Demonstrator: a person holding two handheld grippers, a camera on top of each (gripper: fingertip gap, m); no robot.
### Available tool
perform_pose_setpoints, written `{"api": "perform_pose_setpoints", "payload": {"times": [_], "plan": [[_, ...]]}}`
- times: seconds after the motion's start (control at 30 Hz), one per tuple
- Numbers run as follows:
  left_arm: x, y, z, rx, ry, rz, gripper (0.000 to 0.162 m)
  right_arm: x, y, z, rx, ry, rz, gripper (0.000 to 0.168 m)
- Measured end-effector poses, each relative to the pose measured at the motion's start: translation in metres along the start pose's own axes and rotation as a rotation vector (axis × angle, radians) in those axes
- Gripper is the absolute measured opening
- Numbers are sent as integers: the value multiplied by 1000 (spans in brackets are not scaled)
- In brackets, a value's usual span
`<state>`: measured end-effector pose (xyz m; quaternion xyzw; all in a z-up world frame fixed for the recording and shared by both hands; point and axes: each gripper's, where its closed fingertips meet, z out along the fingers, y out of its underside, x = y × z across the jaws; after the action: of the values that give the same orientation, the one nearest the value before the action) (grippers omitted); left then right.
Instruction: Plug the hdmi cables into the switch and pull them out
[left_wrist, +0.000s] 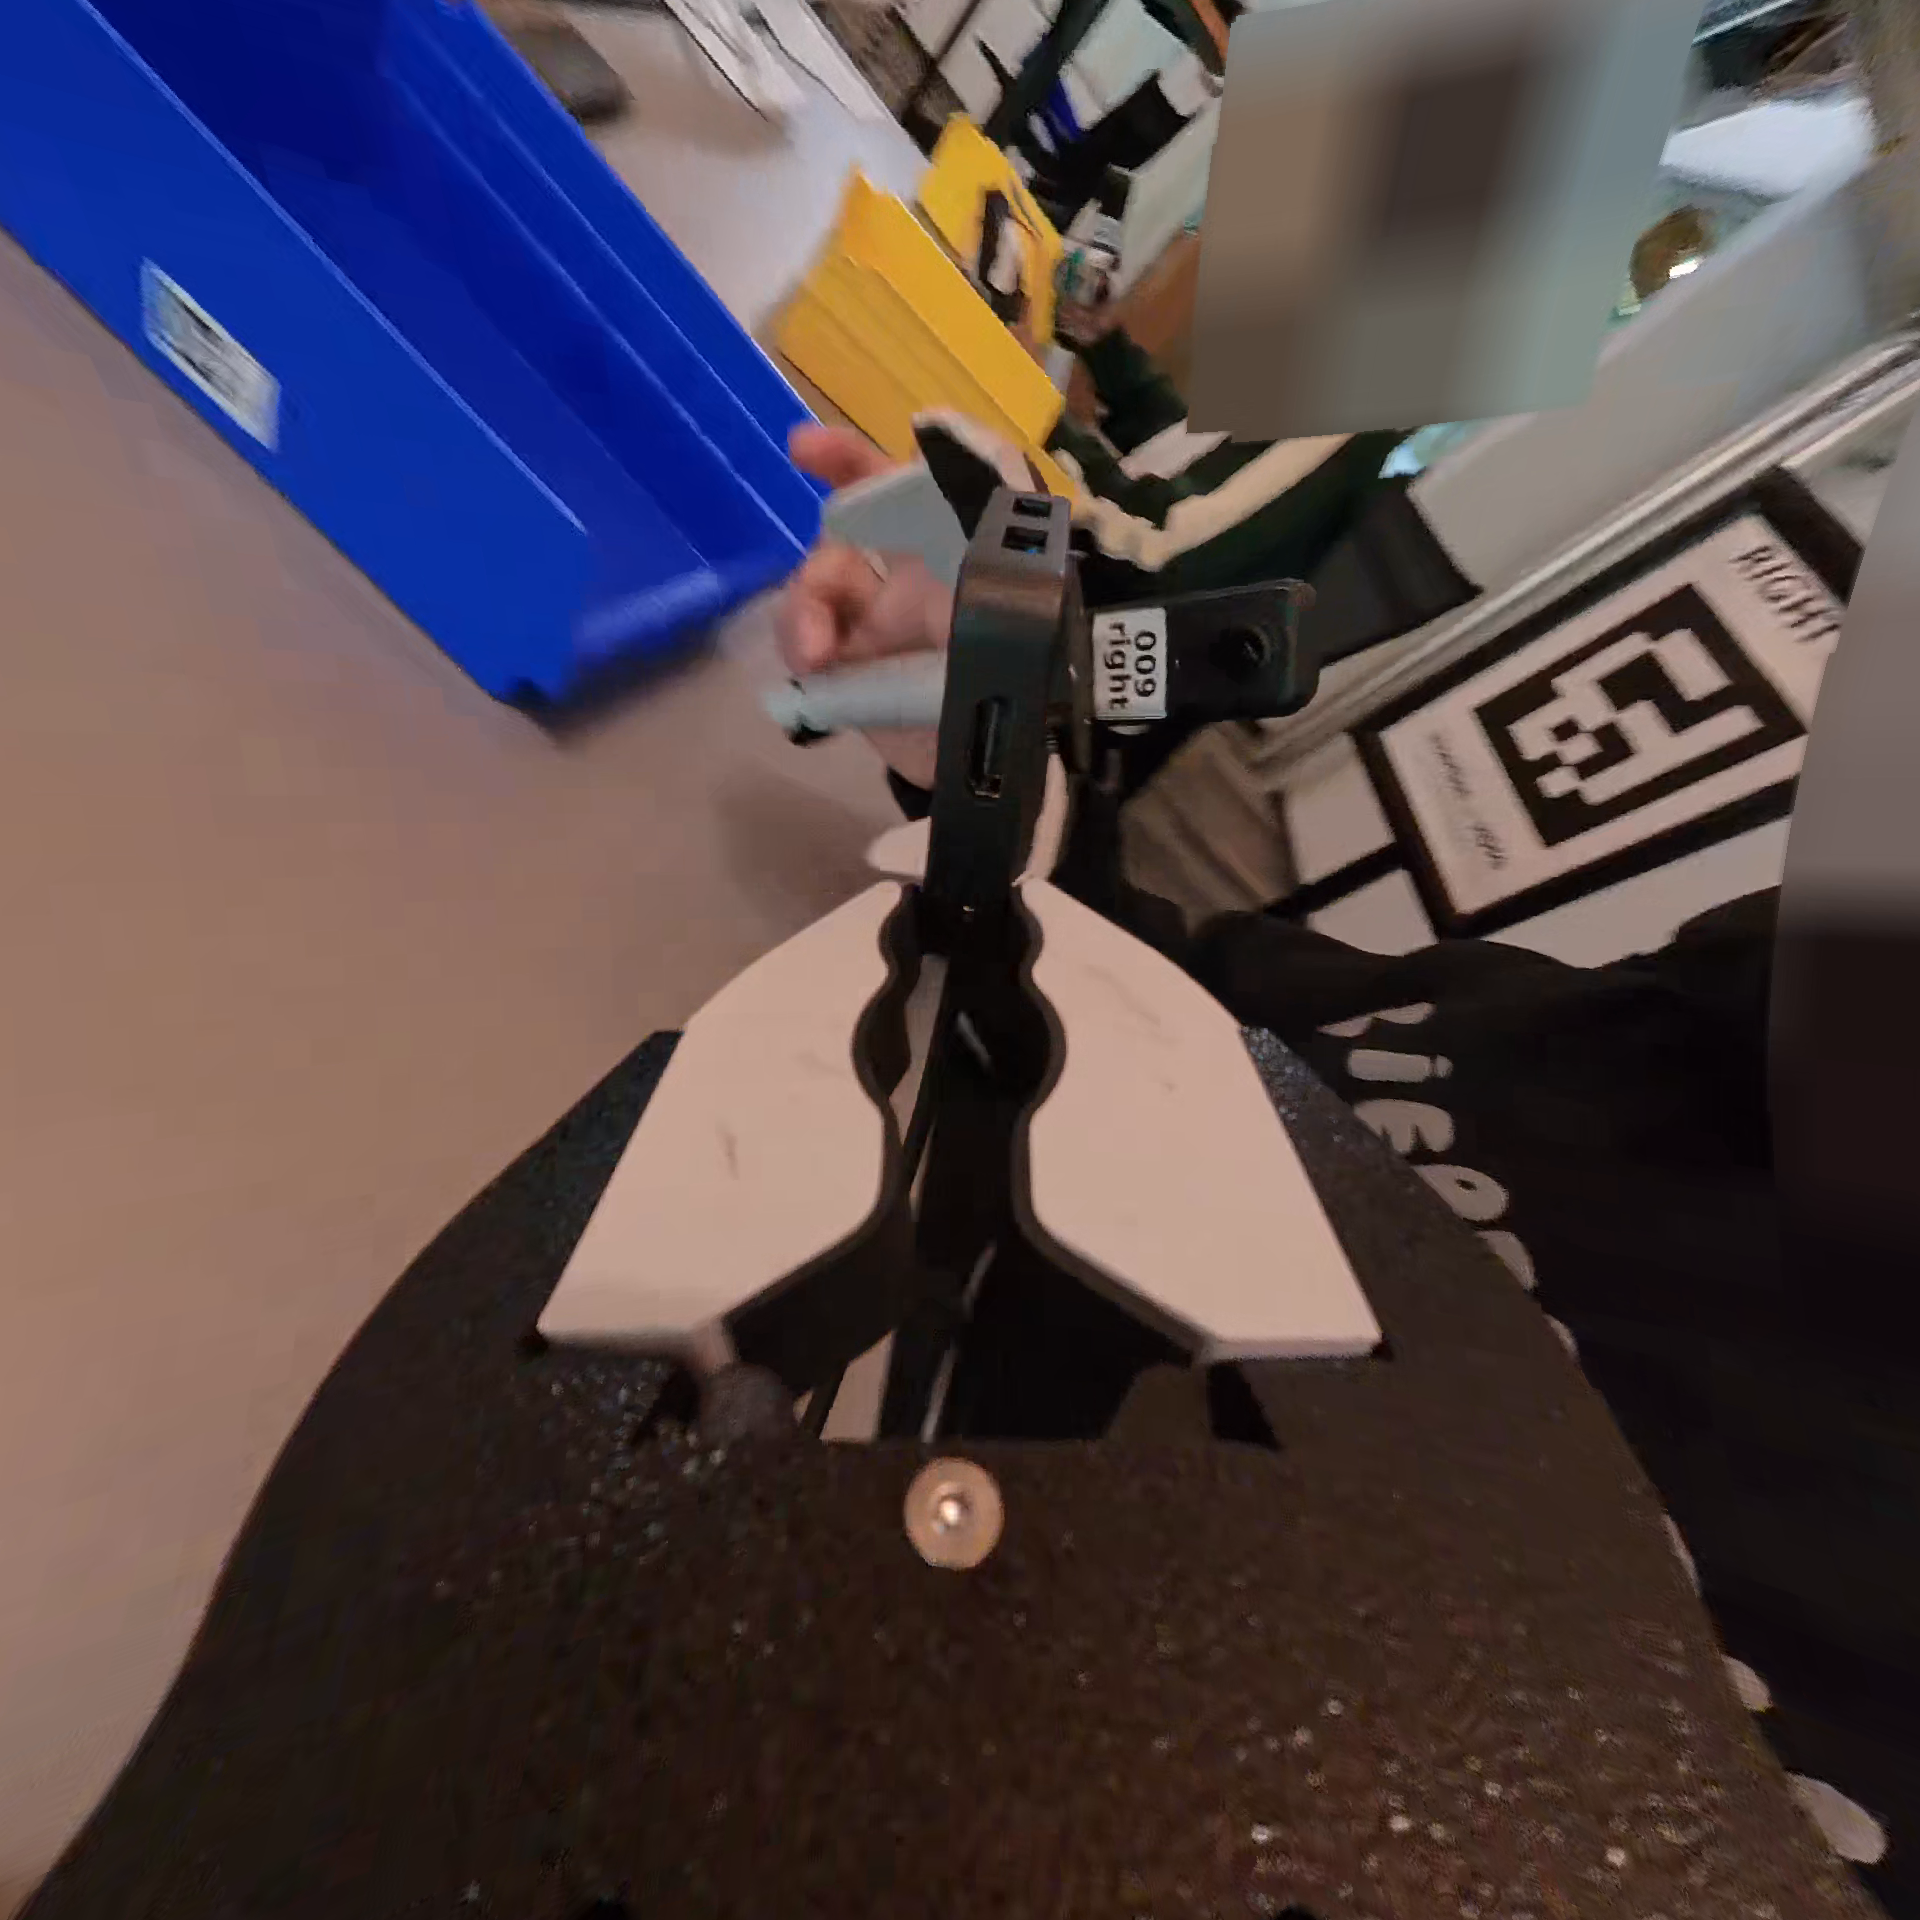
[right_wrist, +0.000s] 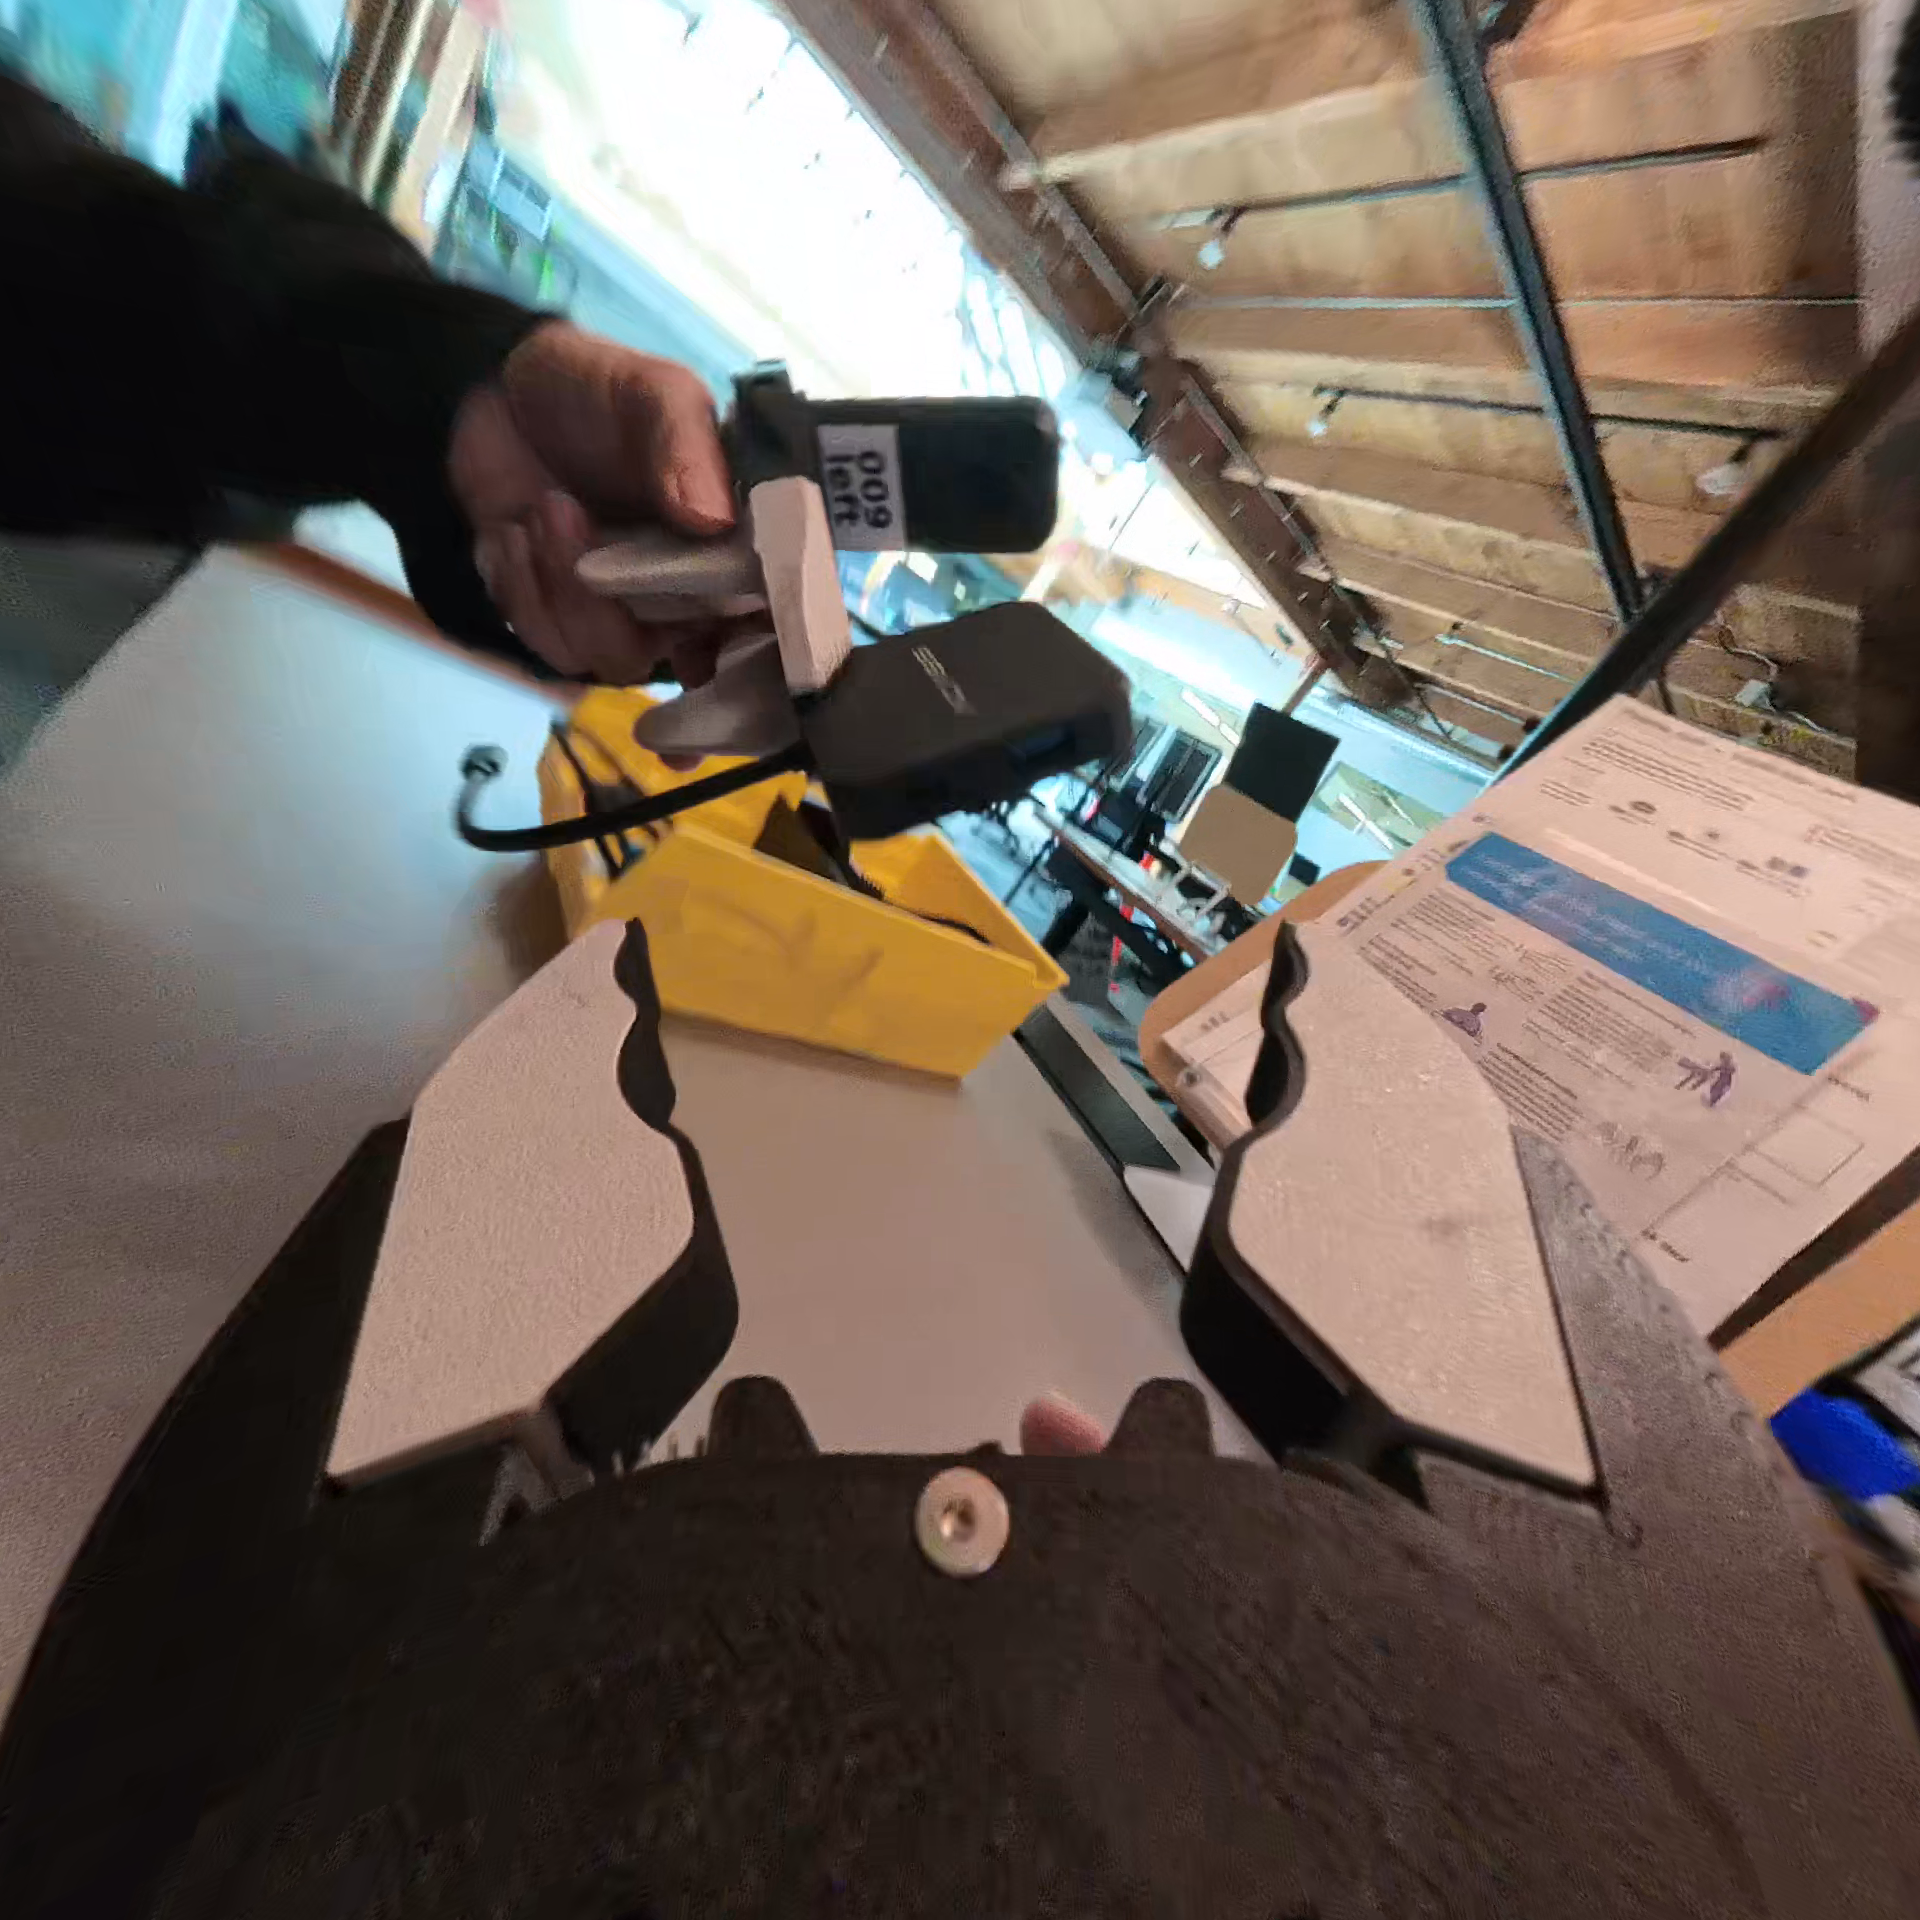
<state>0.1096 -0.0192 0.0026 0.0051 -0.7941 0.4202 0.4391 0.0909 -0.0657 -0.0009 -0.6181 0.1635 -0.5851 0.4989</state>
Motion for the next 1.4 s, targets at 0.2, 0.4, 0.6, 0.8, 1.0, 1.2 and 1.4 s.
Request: {"api": "perform_pose_setpoints", "payload": {"times": [0.2,0.4,0.6,0.8,1.0,1.2,1.4], "plan": [[-9,43,53,-88,87,-130,15,-34,31,-3,-204,-97,-154,98],[-19,52,69,-118,-5,-102,14,-34,44,-10,-243,-96,-78,89],[-24,63,73,-180,12,-126,14,-51,56,-4,-235,-140,40,88],[-39,50,60,-138,-133,123,22,-58,70,-1,-143,-156,364,88],[-10,13,17,-113,-407,885,45,-63,39,-14,68,-380,729,88],[-42,31,37,-464,-651,1474,66,-73,32,-15,85,-501,840,87],[-37,32,83,-387,-649,1800,35,-74,26,-21,120,-542,922,87]]}}
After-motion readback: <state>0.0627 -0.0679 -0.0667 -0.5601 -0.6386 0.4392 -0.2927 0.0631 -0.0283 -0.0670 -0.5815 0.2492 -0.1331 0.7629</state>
